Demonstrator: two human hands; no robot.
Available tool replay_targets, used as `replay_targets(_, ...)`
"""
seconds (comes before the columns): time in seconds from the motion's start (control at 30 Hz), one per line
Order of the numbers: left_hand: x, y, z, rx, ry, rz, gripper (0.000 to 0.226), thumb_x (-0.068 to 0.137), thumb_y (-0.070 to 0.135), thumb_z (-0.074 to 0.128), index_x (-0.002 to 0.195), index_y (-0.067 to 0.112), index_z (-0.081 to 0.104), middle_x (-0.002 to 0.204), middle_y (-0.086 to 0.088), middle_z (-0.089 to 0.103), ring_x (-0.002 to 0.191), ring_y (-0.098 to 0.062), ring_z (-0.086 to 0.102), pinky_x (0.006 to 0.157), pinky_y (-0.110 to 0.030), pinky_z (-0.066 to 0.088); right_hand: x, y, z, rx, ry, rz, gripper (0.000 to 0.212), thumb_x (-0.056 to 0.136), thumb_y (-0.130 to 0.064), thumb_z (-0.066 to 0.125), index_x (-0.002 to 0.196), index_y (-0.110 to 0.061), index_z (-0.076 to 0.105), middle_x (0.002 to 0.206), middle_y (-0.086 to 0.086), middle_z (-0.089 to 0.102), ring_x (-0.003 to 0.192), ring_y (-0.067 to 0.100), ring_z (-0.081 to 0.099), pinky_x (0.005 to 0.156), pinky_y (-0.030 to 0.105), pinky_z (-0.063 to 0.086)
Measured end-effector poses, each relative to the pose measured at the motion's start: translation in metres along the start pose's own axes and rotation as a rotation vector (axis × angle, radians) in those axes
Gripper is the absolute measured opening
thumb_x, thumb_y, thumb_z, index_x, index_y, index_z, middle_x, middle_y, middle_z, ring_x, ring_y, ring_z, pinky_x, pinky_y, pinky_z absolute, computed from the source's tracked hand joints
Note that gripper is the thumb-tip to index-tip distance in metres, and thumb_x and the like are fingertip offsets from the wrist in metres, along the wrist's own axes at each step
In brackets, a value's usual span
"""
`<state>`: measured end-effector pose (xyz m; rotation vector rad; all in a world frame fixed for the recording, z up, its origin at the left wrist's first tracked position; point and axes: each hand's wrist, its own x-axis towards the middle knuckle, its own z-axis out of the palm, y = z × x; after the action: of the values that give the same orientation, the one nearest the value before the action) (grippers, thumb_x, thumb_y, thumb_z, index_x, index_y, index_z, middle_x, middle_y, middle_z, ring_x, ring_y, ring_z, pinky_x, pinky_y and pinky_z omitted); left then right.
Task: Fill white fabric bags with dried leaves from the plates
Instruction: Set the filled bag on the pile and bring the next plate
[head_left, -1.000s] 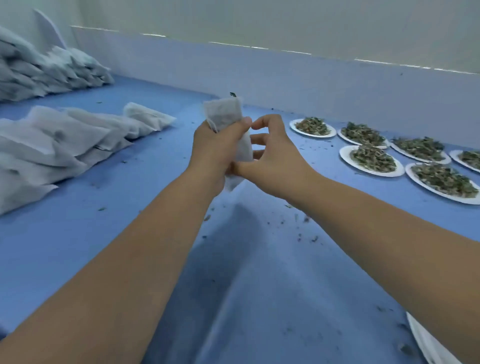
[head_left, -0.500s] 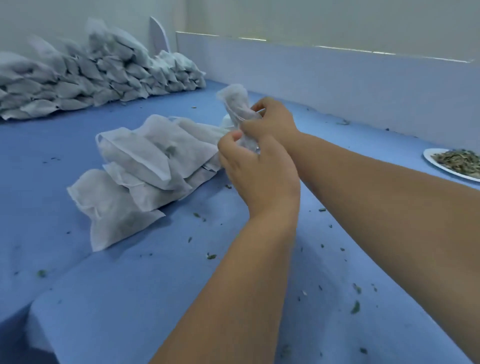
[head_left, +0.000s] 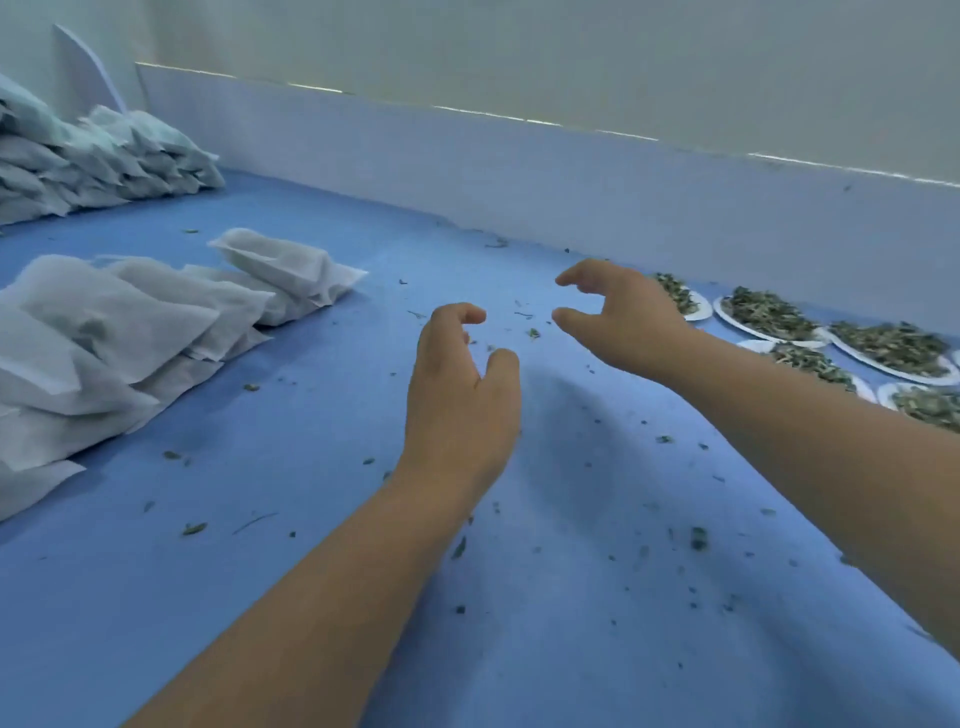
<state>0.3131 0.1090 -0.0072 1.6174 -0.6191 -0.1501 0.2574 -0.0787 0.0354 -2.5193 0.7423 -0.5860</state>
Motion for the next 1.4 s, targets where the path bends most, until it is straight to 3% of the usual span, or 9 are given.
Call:
replay_targets(0.1, -0.013, 0.006, 0.041, 0.056, -0.157, -0.005, 0.026, 0.097, 0.024, 0.048, 0.12, 0.038, 0.046, 0.132, 0.009, 0.047, 0.109, 0.004, 0.054, 0.071, -0.021, 0.047, -0.032, 0.07, -0.063, -0.13, 0.006, 0.113, 0.048, 0.092, -0.043, 0.067, 0.138, -0.035, 0.054, 0.144, -0.009, 0.054, 0.106, 0.02, 0.059, 0.079, 0.029, 0.044)
replay_targets(0.27, -0.003, 0.022, 0.129, 0.164, -0.347, -0.022, 0.024, 0.097, 0.026, 0.046, 0.121, 0.031, 0.046, 0.123, 0.003, 0.051, 0.083, -0.013, 0.06, 0.058, -0.024, 0.042, -0.051, 0.16, -0.124, -0.226, 0.017, 0.348, 0.051, 0.095, -0.038, 0.061, 0.143, -0.026, 0.049, 0.148, -0.001, 0.055, 0.129, 0.028, 0.053, 0.096, 0.034, 0.041)
replay_targets(0.47, 0.063, 0.012, 0.218, 0.279, -0.263, -0.056, 0.023, 0.098, 0.018, 0.047, 0.12, 0.021, 0.053, 0.096, 0.01, 0.05, 0.073, -0.004, 0.051, 0.056, -0.024, 0.036, -0.004, 0.187, -0.113, -0.277, 0.045, 0.193, 0.031, 0.091, -0.018, 0.059, 0.12, -0.025, 0.069, 0.121, -0.002, 0.07, 0.11, 0.022, 0.061, 0.087, 0.03, 0.046)
replay_targets(0.57, 0.098, -0.003, 0.244, 0.373, -0.177, -0.035, 0.022, 0.095, 0.013, 0.048, 0.114, 0.016, 0.058, 0.105, 0.002, 0.053, 0.087, -0.017, 0.05, 0.07, -0.024, 0.036, 0.035, 0.191, -0.094, -0.383, 0.019, 0.157, 0.036, 0.087, -0.005, 0.056, 0.117, -0.013, 0.073, 0.12, 0.01, 0.071, 0.109, 0.033, 0.065, 0.088, 0.041, 0.057)
replay_targets(0.73, 0.162, -0.003, 0.268, 0.47, -0.086, -0.034, 0.018, 0.091, 0.006, 0.046, 0.105, 0.014, 0.054, 0.09, 0.002, 0.049, 0.086, -0.023, 0.047, 0.058, -0.026, 0.036, 0.084, 0.207, -0.076, -0.562, -0.067, 0.109, 0.042, 0.082, 0.003, 0.061, 0.123, -0.005, 0.068, 0.115, 0.021, 0.07, 0.103, 0.035, 0.067, 0.083, 0.046, 0.059)
replay_targets(0.9, 0.216, -0.008, 0.281, 0.6, -0.194, -0.063, 0.042, 0.098, 0.009, 0.042, 0.139, 0.003, 0.046, 0.131, -0.013, 0.055, 0.098, -0.029, 0.047, 0.08, -0.032, 0.039, 0.104, 0.219, -0.068, -0.583, -0.121, 0.068, 0.03, 0.083, 0.004, 0.056, 0.108, -0.001, 0.07, 0.098, 0.018, 0.068, 0.071, 0.027, 0.048, 0.059, 0.029, 0.039)
replay_targets(1.1, 0.231, -0.023, 0.296, 0.586, -0.217, -0.076, 0.04, 0.096, 0.005, 0.038, 0.13, -0.003, 0.056, 0.128, -0.023, 0.06, 0.096, -0.034, 0.057, 0.058, -0.03, 0.035, 0.115, 0.226, -0.066, -0.56, -0.091, 0.019, 0.034, 0.081, 0.006, 0.056, 0.109, -0.001, 0.075, 0.112, 0.02, 0.073, 0.104, 0.034, 0.068, 0.081, 0.044, 0.062)
replay_targets(1.27, 0.219, -0.016, 0.288, 0.468, -0.116, -0.108, 0.043, 0.091, 0.001, 0.036, 0.126, 0.0, 0.061, 0.128, -0.023, 0.06, 0.083, -0.023, 0.048, 0.053, -0.03, 0.033, 0.098, 0.22, -0.074, -0.513, -0.046, 0.005, 0.033, 0.081, 0.009, 0.056, 0.104, -0.003, 0.077, 0.107, 0.022, 0.074, 0.102, 0.039, 0.069, 0.083, 0.052, 0.06)
replay_targets(1.4, 0.189, 0.005, 0.267, 0.372, -0.043, -0.104, 0.04, 0.092, 0.005, 0.036, 0.126, 0.01, 0.058, 0.119, -0.006, 0.06, 0.1, -0.027, 0.055, 0.08, -0.035, 0.047, 0.063, 0.2, -0.101, -0.487, 0.048, -0.039, 0.028, 0.086, 0.003, 0.057, 0.103, -0.006, 0.078, 0.104, 0.021, 0.074, 0.103, 0.041, 0.067, 0.082, 0.052, 0.059)
